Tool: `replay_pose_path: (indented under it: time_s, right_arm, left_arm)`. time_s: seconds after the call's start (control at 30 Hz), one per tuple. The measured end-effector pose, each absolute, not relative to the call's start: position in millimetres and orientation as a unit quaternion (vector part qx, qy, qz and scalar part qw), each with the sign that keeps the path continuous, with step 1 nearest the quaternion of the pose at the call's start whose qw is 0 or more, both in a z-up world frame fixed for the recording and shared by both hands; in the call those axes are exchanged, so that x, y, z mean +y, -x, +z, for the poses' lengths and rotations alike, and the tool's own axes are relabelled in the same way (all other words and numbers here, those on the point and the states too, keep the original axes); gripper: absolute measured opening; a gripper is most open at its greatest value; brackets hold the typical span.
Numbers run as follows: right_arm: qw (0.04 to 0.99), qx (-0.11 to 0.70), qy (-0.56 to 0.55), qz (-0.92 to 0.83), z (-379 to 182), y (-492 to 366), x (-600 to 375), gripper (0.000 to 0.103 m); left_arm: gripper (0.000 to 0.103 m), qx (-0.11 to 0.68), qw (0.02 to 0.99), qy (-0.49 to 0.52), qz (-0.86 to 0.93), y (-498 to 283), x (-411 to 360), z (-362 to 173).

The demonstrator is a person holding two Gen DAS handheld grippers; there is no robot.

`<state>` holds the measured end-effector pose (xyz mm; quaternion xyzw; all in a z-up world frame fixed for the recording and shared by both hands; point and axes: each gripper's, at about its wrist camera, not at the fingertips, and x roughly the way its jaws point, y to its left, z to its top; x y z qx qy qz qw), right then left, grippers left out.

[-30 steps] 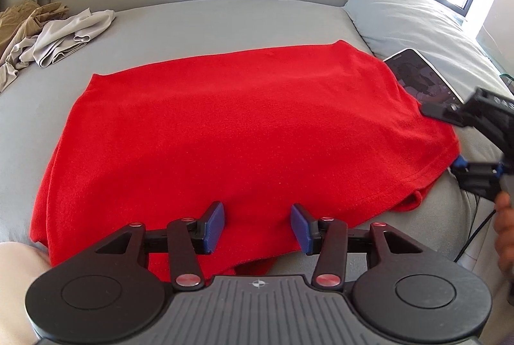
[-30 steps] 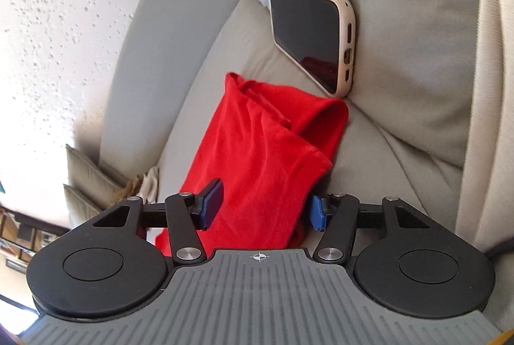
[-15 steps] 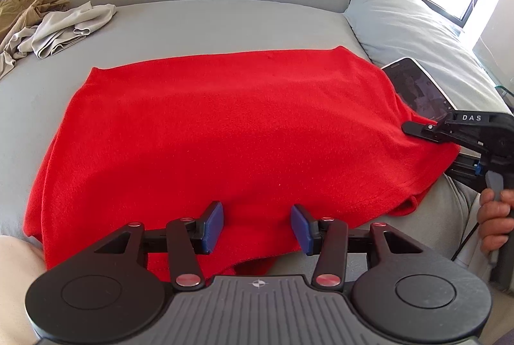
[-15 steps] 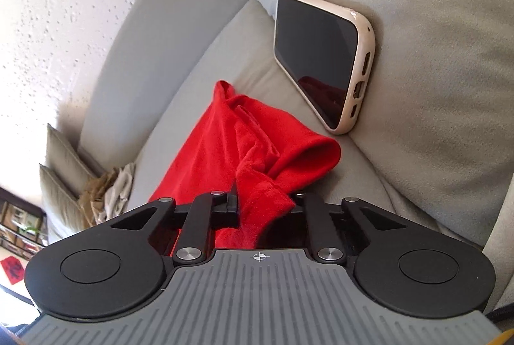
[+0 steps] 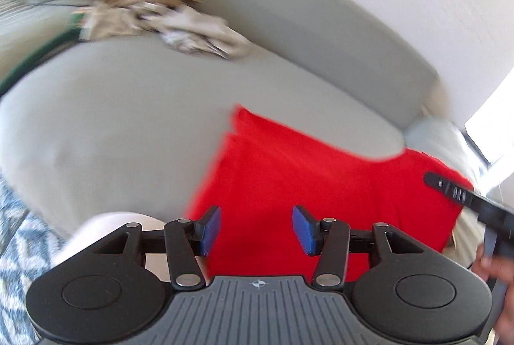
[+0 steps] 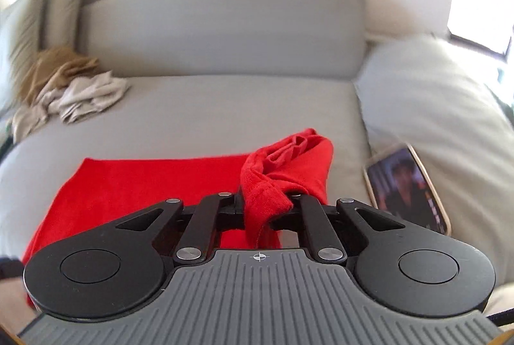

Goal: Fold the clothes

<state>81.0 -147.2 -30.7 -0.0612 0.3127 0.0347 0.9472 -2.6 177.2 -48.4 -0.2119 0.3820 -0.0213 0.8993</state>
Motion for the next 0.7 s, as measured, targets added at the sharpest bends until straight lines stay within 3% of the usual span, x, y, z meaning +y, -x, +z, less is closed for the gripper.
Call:
replay_pose_path:
  time_s: [0.17,0.33,0.43,0.57,0.7]
  right_arm:
    - [0.922,0.256,0.219,0.19,-44,-53,-24,0.01]
    - [0.868,0.33,0.272,0.252,-101,-41,32,0.01]
    - [0.871,0.339,0.252,0.25,-94,-42,29,0.01]
    - [0.888,0.38,0.118,0.232,-74,-60,4,0.01]
    - [0.905,0.342,0.088,0.236,-50,-49,3,0.01]
  left_arm:
    - [0.048,0.357,0.897,0.256,0.04,18,226,-45]
    - [0.049,0.371,0.881,0.292,0.033,26,235,-58]
    - [0.049,0.381,0.872,0.308,0.024,28,236,-67]
    - [0.049,0.38,0.869,0.316,0.018,25,237,-68]
    - [0.049,0.379,0.87,0.315,0.022,25,240,-69]
